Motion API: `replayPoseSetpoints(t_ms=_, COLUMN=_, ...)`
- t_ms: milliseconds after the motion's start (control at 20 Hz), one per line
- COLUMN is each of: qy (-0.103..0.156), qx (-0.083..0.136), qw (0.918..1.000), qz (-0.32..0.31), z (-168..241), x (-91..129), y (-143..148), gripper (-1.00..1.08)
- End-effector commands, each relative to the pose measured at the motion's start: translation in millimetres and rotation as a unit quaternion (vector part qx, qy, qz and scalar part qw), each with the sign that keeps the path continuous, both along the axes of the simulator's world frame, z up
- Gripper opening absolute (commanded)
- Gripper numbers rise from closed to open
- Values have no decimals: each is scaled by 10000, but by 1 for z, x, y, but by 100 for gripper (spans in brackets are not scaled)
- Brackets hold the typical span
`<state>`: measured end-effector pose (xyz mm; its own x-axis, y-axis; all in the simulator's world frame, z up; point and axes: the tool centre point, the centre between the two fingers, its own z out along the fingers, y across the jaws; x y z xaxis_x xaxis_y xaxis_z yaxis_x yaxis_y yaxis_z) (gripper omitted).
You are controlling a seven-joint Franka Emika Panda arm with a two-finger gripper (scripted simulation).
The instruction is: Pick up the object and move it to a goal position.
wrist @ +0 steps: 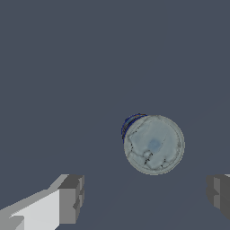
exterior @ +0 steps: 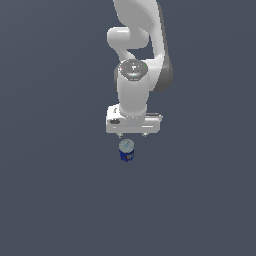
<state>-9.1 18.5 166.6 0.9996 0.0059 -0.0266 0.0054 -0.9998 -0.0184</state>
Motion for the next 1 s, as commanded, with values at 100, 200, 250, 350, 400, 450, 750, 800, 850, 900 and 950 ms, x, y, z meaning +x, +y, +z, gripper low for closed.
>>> replayPoseSetpoints(t_ms=100, qy=10, qx=9, qw=10000, qz=-16, z=0, x=-1, y=0, gripper=100)
replayPoseSetpoints(t_ms=200, qy=39, qx=35, qw=10000, qz=-63, z=-1, x=-2, y=1, gripper=100)
replayPoseSetpoints(t_ms=250, qy=60, qx=55, qw=9999, qz=-97, z=-1, x=-4, y=1, gripper=100)
replayPoseSetpoints(t_ms=350, qy=108, qx=99, qw=9997, qz=-172, z=-1, x=-7, y=2, gripper=100)
replayPoseSetpoints(t_ms=400, qy=126, qx=115, qw=9997, qz=-197, z=-1, x=-8, y=3, gripper=100)
replayPoseSetpoints(t_ms=450, qy=139, qx=126, qw=9996, qz=-215, z=-1, x=-9, y=3, gripper=100)
replayPoseSetpoints(t_ms=750, qy=122, qx=113, qw=9997, qz=-202, z=-3, x=-8, y=2, gripper=100)
replayPoseSetpoints(t_ms=800, qy=110, qx=103, qw=9997, qz=-194, z=-5, x=-7, y=0, gripper=100)
replayPoseSetpoints(t_ms=850, qy=95, qx=92, qw=9997, qz=-185, z=-7, x=-6, y=-1, gripper=100)
replayPoseSetpoints(t_ms=900, qy=77, qx=78, qw=9998, qz=-173, z=-10, x=-4, y=-3, gripper=100)
replayPoseSetpoints(t_ms=950, qy=56, qx=61, qw=9998, qz=-158, z=-13, x=-3, y=-5, gripper=100)
